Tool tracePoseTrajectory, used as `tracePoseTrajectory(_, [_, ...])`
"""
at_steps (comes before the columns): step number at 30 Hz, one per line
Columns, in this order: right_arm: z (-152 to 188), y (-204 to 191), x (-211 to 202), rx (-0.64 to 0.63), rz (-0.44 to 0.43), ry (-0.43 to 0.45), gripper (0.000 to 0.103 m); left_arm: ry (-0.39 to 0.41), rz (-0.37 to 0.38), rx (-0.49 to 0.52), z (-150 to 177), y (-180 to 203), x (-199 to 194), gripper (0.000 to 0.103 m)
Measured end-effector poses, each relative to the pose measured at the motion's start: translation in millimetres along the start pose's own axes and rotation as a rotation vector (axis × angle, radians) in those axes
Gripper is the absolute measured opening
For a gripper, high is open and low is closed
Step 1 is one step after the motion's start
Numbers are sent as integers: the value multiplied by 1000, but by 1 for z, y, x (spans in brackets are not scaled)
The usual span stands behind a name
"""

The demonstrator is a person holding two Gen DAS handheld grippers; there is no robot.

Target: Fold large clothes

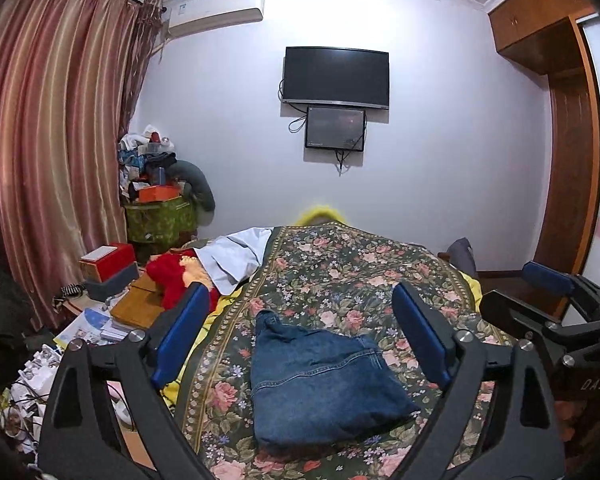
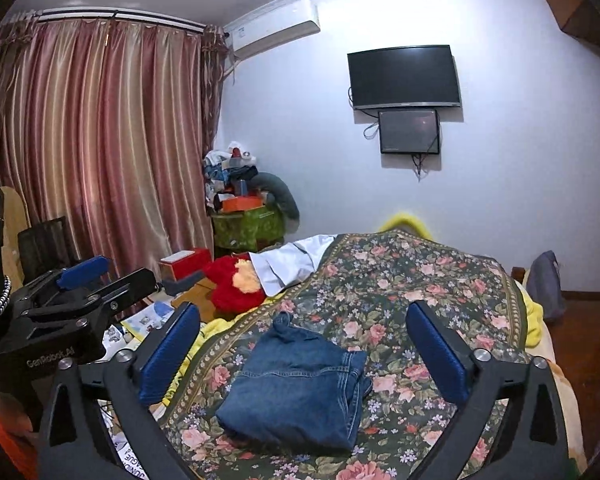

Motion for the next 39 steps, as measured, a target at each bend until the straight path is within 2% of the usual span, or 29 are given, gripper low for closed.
tracePoseTrajectory(25, [7,5,7,30,30,-40,103,-28,10,-32,8,-4,13,97])
tracePoseTrajectory(39, [6,8,5,30,35,-33,103,-29,23,-50,7,-8,13,97])
Point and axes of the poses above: each gripper's, at about its wrist camera, not at the fingertips, and x roughly the way its jaws point, y to its right, z to its underside, the point moved 5 cm from there along x, roughly the way its jaws point, and after that the axes turned 8 degrees about -y, right-handed, at the moved point
